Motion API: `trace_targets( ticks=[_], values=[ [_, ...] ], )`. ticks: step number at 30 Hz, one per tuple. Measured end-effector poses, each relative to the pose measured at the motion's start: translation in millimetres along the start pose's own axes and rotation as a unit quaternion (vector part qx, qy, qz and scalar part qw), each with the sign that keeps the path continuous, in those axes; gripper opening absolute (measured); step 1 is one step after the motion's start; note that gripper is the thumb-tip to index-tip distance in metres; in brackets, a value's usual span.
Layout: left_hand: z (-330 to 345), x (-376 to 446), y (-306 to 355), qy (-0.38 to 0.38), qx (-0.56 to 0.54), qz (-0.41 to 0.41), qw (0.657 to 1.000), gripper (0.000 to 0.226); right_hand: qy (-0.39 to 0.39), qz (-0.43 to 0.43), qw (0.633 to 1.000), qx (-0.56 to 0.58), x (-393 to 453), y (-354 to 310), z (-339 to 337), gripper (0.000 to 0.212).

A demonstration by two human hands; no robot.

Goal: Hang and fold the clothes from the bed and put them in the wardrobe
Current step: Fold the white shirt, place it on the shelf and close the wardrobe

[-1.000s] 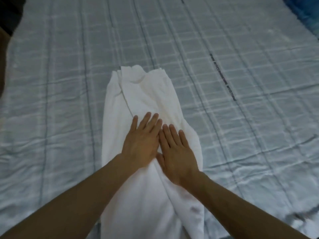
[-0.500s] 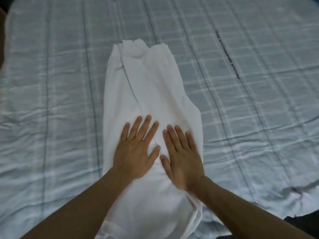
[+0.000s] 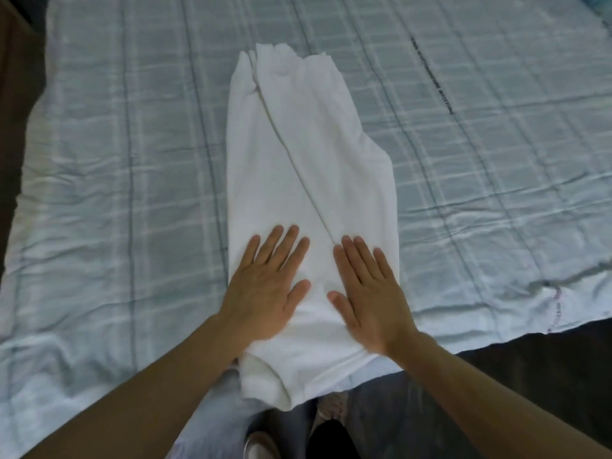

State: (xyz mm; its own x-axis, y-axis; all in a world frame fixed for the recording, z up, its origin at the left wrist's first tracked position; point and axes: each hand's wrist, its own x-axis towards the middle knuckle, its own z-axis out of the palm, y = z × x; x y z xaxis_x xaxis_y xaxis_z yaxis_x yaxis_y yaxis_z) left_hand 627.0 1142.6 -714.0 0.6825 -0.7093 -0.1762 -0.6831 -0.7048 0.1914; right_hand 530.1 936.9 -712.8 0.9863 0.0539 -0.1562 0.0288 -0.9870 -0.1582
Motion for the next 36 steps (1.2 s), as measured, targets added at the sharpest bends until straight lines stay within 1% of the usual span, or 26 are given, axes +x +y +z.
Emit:
trace_targets(
  ticks=[3,6,8,10,12,14,16,21,23,25,27,29,32,36],
  values=[
    [2.0,-40.4,0.7,-0.025,-0.003,0.030,0.999,0.068,-0.009,0.001,1.000,0.008,-37.8,-10.4,2.9,0.075],
    [-4.6,-73.9,-3.2,-0.046,-0.042,0.075,0.995,0.073,-0.020,-0.039,0.999,0.030,-62.1,-12.3,0.1,0.095],
    [-9.7,-92.7,-5.0,-0.059,-0.073,0.096,0.991,0.082,-0.034,-0.054,0.997,0.034,-71.1,-7.9,-3.4,0.107],
    [-13.0,-106.3,-4.6,-0.071,-0.071,0.107,0.989,0.097,-0.029,-0.058,0.998,0.019,-74.8,-2.4,-5.4,0.109],
    [-10.8,-111.6,-2.7,-0.074,-0.026,0.114,0.990,0.107,-0.021,-0.057,0.998,0.019,-75.9,1.6,-5.8,0.107],
    [-8.6,-110.2,-0.7,-0.056,0.014,0.116,0.992,0.107,-0.009,-0.061,0.998,0.026,-75.7,3.0,-5.1,0.100],
    [-6.9,-107.6,0.1,-0.033,0.005,0.119,0.992,0.103,0.015,-0.066,0.997,0.040,-76.2,4.5,-3.7,0.090],
    [-5.1,-107.1,-8.0,0.047,-0.066,0.133,0.988,0.081,0.067,-0.069,0.995,0.041,-73.2,5.0,-1.6,0.070],
    [-6.5,-105.6,-10.9,0.058,-0.061,0.145,0.986,0.081,0.092,-0.067,0.993,0.042,-69.0,5.6,-1.3,0.066],
    [-9.6,-103.0,-10.0,0.051,-0.034,0.145,0.987,0.089,0.107,-0.054,0.992,0.047,-65.1,5.6,-3.0,0.067],
    [-10.1,-101.0,-6.8,0.065,-0.013,0.132,0.989,0.089,0.118,-0.044,0.991,0.053,-62.0,5.5,-5.9,0.066],
    [-8.8,-98.5,-4.2,0.098,-0.013,0.120,0.988,0.079,0.120,-0.048,0.990,0.054,-59.2,6.5,-9.6,0.066],
    [-13.8,-93.1,-1.9,0.137,-0.057,0.098,0.984,0.061,0.116,-0.046,0.989,0.074,-51.9,7.8,-18.6,0.062],
    [-31.2,-85.3,-0.3,0.113,-0.140,0.029,0.983,0.060,0.097,0.005,0.986,0.138,-39.1,11.8,-38.7,0.048]
  ],
)
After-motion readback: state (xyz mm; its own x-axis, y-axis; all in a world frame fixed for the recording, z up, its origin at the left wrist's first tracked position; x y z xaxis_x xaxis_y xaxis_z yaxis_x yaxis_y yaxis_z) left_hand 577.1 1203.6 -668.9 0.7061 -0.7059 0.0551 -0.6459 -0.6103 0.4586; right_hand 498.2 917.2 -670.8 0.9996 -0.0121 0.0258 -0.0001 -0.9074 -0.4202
